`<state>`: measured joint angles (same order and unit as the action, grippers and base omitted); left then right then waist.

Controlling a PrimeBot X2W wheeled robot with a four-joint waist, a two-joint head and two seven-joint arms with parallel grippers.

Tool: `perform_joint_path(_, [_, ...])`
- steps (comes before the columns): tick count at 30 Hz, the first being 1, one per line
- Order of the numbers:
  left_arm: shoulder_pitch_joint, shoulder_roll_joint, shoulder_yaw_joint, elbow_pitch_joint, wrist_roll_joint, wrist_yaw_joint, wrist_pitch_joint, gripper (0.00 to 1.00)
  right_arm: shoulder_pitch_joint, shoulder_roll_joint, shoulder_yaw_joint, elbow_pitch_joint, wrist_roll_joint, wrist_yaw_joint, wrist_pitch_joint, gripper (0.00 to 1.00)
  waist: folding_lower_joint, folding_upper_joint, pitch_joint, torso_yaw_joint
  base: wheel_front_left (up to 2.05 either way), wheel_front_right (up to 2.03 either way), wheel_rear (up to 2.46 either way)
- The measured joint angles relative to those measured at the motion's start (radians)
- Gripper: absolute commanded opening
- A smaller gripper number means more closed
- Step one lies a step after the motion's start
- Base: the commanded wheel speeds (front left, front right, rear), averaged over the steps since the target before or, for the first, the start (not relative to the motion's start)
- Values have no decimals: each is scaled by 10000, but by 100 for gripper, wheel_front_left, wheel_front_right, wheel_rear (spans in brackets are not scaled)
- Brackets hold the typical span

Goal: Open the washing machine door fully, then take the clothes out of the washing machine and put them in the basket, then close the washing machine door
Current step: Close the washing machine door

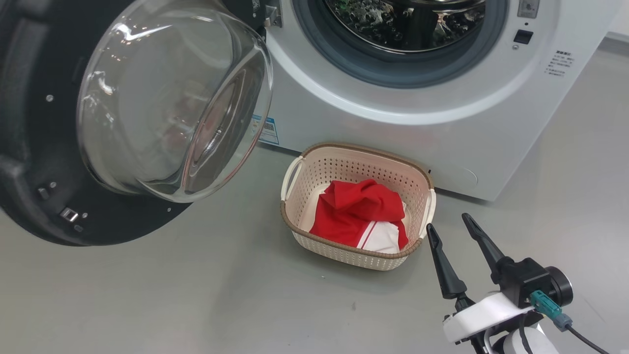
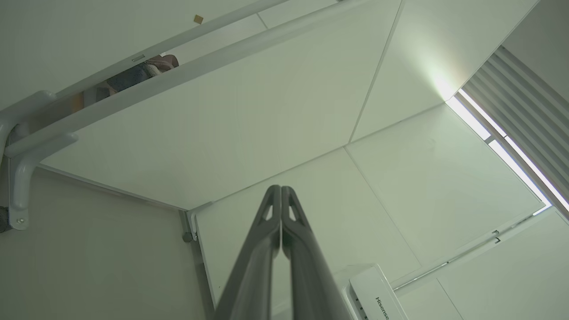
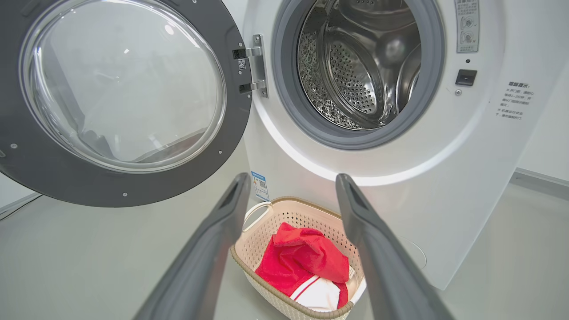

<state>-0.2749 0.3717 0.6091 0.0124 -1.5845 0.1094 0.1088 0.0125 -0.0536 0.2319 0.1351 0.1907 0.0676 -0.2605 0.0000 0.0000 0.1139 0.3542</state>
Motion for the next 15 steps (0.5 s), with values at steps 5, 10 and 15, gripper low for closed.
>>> perform_joint_path(5, [-13, 389, -150, 1012, -69, 15, 621, 0, -275, -100, 8, -71, -31, 13, 0, 100, 0, 0, 359, -353, 0, 0, 0])
perform_joint_path(10, [-5, 637, -422, 1733, -104, 15, 1321, 0, -566, -102, 15, -155, -42, 21, 0, 100, 0, 0, 674, -754, 0, 0, 0])
perform_joint_path(15, [112, 736, -821, 2276, -142, 17, 1850, 0, -692, -102, -23, -161, -42, 31, 0, 100, 0, 0, 960, -1130, 0, 0, 0])
